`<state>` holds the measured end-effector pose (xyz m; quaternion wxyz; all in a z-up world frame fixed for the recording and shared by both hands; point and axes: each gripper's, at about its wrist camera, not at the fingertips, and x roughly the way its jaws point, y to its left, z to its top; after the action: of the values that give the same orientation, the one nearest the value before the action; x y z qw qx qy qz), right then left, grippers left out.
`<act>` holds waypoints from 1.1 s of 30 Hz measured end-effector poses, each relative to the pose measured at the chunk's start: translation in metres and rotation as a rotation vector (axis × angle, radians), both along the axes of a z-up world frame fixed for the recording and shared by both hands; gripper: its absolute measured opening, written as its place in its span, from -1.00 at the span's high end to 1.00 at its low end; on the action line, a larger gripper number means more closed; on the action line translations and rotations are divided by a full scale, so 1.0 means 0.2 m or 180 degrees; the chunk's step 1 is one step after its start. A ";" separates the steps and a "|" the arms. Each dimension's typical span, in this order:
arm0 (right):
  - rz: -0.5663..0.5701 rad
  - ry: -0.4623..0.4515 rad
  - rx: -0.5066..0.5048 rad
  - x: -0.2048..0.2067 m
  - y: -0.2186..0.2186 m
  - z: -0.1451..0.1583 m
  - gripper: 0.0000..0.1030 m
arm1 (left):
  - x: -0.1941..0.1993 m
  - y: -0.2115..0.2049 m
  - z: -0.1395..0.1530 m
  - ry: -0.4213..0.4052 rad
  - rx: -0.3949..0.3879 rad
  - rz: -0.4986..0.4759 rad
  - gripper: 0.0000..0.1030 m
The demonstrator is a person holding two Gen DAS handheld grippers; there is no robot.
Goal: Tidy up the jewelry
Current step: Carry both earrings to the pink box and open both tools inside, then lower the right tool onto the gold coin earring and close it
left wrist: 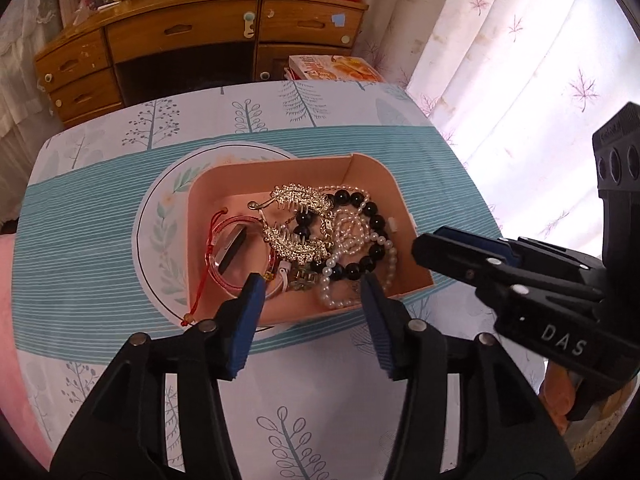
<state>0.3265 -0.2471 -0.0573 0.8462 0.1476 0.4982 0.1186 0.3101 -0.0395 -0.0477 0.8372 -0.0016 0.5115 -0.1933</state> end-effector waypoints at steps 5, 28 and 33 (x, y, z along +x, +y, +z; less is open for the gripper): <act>-0.0001 -0.0146 -0.0022 -0.09 -0.04 0.06 0.52 | -0.10 0.05 0.05 -0.0067 -0.0081 0.0032 0.09; 0.0737 -0.0251 -0.0221 -0.90 0.15 -0.09 0.51 | -0.91 0.32 -0.03 -0.0540 0.0246 -0.0061 0.09; 0.1098 -0.0307 -0.0319 -1.01 0.35 -0.13 0.51 | -1.09 0.41 -0.07 -0.0665 0.0392 0.0228 0.09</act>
<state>0.1241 -0.1765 -0.0830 0.8425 0.0118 0.4801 0.2439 0.0928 0.0429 -0.0625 0.8909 0.0516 0.4320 -0.1306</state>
